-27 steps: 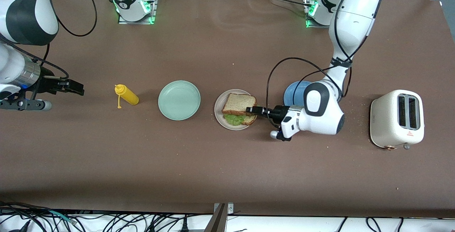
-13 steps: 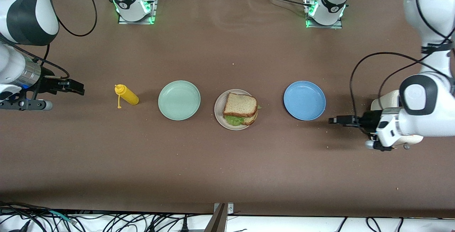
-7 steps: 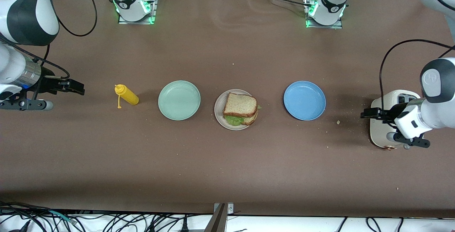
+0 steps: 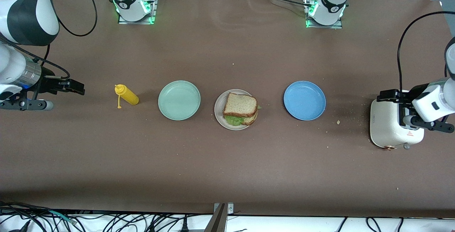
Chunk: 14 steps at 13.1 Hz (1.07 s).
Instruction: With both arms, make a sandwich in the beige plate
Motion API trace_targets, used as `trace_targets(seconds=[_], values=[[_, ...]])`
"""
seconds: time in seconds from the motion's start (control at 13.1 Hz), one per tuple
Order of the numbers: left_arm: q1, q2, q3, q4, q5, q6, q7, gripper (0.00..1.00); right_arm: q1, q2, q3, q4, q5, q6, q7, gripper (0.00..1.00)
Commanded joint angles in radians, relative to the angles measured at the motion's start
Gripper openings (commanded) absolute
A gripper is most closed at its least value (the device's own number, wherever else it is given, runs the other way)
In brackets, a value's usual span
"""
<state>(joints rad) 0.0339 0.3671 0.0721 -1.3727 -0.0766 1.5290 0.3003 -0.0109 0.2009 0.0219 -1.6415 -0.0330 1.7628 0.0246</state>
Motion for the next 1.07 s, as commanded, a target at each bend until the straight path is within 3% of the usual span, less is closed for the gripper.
trace_targets(seconds=[0.0, 0.38, 0.61, 1.0], values=[[-0.038, -0.126, -0.011, -0.014, 0.066, -0.029, -0.067, 1.0, -0.003, -0.026, 0.003, -0.029, -0.015, 0.011, -0.014, 0.99], [-0.091, -0.316, -0.009, -0.111, 0.133, -0.065, -0.15, 1.0, -0.003, -0.028, 0.003, -0.029, -0.015, 0.011, -0.015, 0.99], [-0.088, -0.344, -0.008, -0.097, 0.106, -0.132, -0.174, 1.0, -0.004, -0.028, 0.003, -0.029, -0.015, 0.011, -0.015, 0.99], [-0.078, -0.375, -0.005, -0.111, 0.1, -0.067, -0.23, 1.0, -0.003, -0.028, 0.001, -0.026, -0.015, 0.012, -0.015, 0.99]])
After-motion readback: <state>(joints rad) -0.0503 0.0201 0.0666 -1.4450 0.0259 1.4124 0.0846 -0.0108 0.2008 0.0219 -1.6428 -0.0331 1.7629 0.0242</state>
